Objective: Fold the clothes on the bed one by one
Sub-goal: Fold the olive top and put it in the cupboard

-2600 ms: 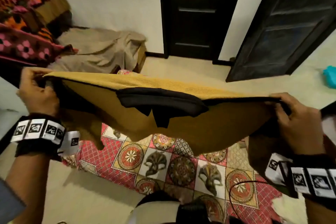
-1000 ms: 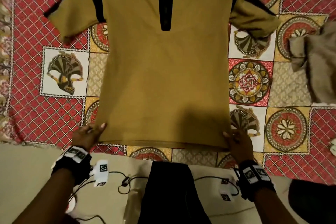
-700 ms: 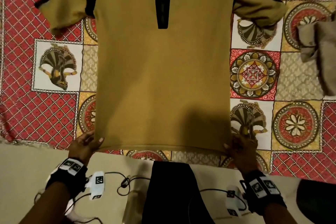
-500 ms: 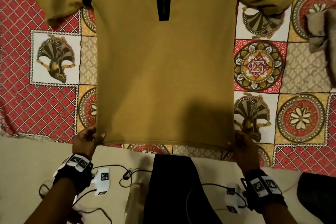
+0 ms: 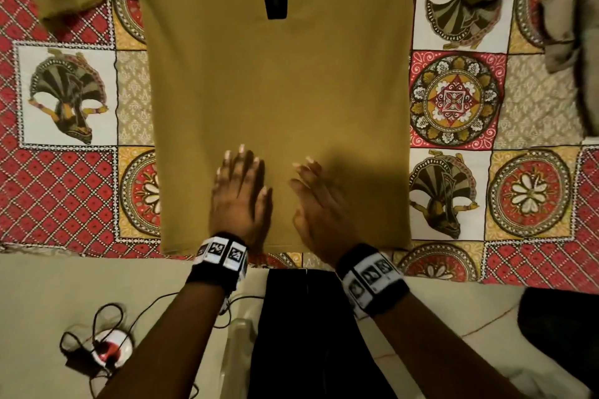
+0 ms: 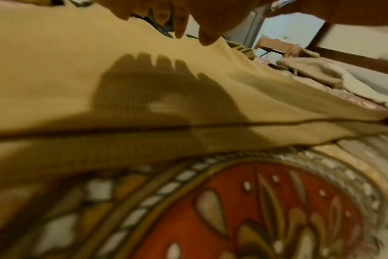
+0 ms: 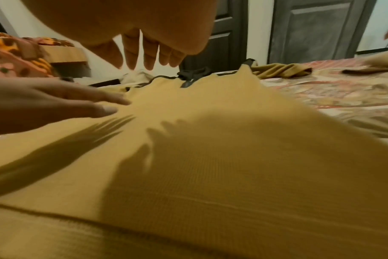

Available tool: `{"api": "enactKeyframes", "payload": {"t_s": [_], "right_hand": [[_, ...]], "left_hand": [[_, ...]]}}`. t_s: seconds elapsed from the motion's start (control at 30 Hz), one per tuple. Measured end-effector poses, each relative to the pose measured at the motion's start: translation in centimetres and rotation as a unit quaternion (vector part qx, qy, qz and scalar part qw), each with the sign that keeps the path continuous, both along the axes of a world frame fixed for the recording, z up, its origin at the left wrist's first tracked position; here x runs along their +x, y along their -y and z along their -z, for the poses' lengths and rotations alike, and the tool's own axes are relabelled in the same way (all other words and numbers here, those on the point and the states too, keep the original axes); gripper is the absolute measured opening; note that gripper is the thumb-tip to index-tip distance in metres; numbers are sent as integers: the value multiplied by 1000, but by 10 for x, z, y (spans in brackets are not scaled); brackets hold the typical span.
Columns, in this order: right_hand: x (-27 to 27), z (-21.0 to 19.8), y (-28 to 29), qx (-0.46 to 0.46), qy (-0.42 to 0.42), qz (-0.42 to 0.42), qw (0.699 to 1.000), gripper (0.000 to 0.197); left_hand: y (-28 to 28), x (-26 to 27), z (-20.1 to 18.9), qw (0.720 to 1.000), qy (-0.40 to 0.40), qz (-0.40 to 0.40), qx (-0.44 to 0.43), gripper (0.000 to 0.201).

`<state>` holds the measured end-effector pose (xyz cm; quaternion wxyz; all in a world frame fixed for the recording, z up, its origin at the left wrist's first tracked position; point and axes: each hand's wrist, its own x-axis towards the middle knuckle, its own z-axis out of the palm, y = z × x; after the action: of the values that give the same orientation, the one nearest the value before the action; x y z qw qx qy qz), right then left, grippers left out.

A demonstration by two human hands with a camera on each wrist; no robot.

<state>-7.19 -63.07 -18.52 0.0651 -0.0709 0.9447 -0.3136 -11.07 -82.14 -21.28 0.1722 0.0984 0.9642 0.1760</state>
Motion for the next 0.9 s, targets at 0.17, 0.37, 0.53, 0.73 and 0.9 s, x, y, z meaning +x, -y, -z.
{"api": "enactKeyframes", "payload": {"t_s": [0.17, 0.37, 0.53, 0.73, 0.9], "right_hand": [[-26, 61, 4, 94, 55, 42, 993, 61], [31, 75, -71, 165, 108, 211, 957, 79], [68, 71, -96, 198, 140, 262, 934, 84], [44, 52, -77, 164, 129, 318, 925, 88], [-45, 43, -5, 100, 28, 136, 985, 68]], "left_hand": [[-20, 8, 39, 999, 20, 25, -39, 65], [47, 19, 37, 983, -12, -150, -107, 76], [100, 28, 34, 977, -1, -189, -100, 81], [93, 21, 23, 968, 30, -224, -111, 90], [51, -46, 4, 994, -25, -84, -61, 77]]}}
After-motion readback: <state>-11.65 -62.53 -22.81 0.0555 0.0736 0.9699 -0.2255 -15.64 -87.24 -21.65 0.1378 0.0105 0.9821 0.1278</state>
